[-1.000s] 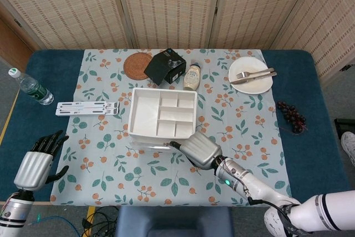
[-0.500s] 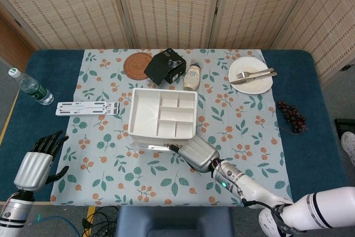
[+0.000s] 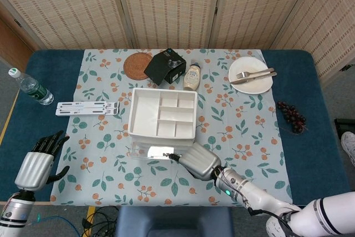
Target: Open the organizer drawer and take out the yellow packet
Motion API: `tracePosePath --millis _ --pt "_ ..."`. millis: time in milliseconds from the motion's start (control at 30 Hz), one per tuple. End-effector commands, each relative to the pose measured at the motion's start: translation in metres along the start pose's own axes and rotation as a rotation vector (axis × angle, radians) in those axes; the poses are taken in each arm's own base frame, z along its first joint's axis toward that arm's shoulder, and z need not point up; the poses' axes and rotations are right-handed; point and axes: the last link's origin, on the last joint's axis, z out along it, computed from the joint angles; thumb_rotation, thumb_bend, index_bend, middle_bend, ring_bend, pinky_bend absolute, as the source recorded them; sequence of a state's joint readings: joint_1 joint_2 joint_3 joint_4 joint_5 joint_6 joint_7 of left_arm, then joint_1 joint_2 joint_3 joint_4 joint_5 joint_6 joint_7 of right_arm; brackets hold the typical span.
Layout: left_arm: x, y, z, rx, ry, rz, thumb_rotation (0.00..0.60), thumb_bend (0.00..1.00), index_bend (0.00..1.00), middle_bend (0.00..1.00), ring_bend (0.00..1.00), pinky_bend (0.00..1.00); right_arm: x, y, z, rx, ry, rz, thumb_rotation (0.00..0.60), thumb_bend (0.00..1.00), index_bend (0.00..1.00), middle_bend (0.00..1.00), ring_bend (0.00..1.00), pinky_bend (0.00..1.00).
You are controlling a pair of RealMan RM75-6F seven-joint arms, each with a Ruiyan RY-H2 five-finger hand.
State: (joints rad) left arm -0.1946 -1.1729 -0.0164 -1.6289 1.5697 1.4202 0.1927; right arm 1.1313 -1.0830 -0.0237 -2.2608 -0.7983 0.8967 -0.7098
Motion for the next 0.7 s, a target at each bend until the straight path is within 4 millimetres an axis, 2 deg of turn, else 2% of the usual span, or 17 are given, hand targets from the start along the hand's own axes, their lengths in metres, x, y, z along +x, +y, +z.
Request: tracePosePath --millis 33,700 --pt "0.000 0.000 0.000 -0.001 0.000 0.000 0.600 0.25 0.14 0.09 0.14 0.16 -0.004 -0.002 -0.005 0.014 -0.008 0.007 0.600 1.00 0.16 1.00 1.00 1.00" --pt "0.001 0.002 -0.001 -0.001 0.001 0.002 0.600 0.25 0.14 0.09 0.14 0.16 -0.015 -0.014 -0.025 0.098 -0.025 0.031 0.600 1.00 0.16 1.00 1.00 1.00"
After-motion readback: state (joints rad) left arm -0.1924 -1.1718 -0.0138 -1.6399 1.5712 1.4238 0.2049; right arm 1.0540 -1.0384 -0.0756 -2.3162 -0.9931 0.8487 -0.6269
